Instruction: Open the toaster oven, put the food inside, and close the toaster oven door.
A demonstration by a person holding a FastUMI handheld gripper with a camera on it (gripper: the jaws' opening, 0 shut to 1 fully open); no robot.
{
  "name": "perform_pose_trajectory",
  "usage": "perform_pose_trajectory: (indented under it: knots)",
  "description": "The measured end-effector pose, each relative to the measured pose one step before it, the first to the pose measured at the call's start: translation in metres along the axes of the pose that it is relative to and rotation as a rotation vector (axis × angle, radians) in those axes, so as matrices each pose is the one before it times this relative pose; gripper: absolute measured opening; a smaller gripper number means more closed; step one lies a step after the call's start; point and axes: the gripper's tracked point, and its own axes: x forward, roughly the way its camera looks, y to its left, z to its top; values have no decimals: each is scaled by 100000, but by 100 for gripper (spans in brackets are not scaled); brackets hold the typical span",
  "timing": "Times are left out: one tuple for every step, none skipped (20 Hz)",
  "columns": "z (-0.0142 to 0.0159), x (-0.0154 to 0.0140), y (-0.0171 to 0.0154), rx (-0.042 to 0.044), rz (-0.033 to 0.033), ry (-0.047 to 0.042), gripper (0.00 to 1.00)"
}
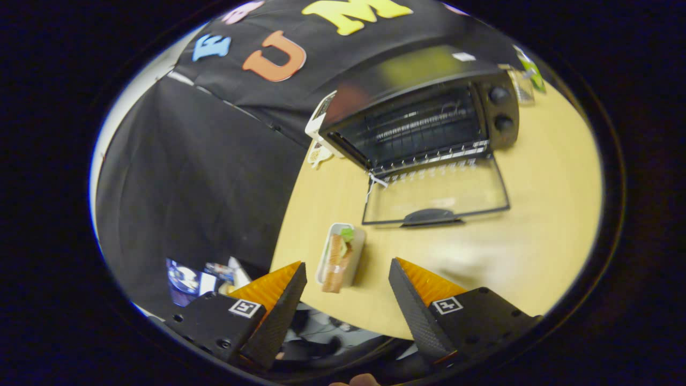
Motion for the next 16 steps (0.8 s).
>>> perform_pose_trajectory:
  knots:
    - [-447, 1088, 292, 5729, 2264, 3191, 100]
    - [-92, 985, -134, 3416, 1268, 2240, 100]
    - [-235, 1147, -156, 970, 243, 2914, 100]
    - [-428, 902, -13, 201, 98, 2902, 99]
    - [-364, 778, -34, 306, 165, 2537, 98]
    - [-412, 867, 303, 621, 563, 2142, 97]
    - [-185, 967, -101, 337, -113, 1797, 96]
    - [-143, 759, -145, -537, -488, 1529, 93]
    - [-34, 776, -91, -842, -506, 1142, 91]
    - [-112, 572, 48, -381, -317, 920, 88]
    - [35, 608, -39, -303, -244, 1064, 86]
    - [-114, 508, -6, 63, -432, 877, 84]
    - [43, 487, -203, 45, -884, 689, 80]
    - [-35, 391, -155, -79, -824, 407, 77]
    - [131, 349, -157, 382, -450, 57, 73]
    - [-86, 197, -84, 754, -397, 428, 65]
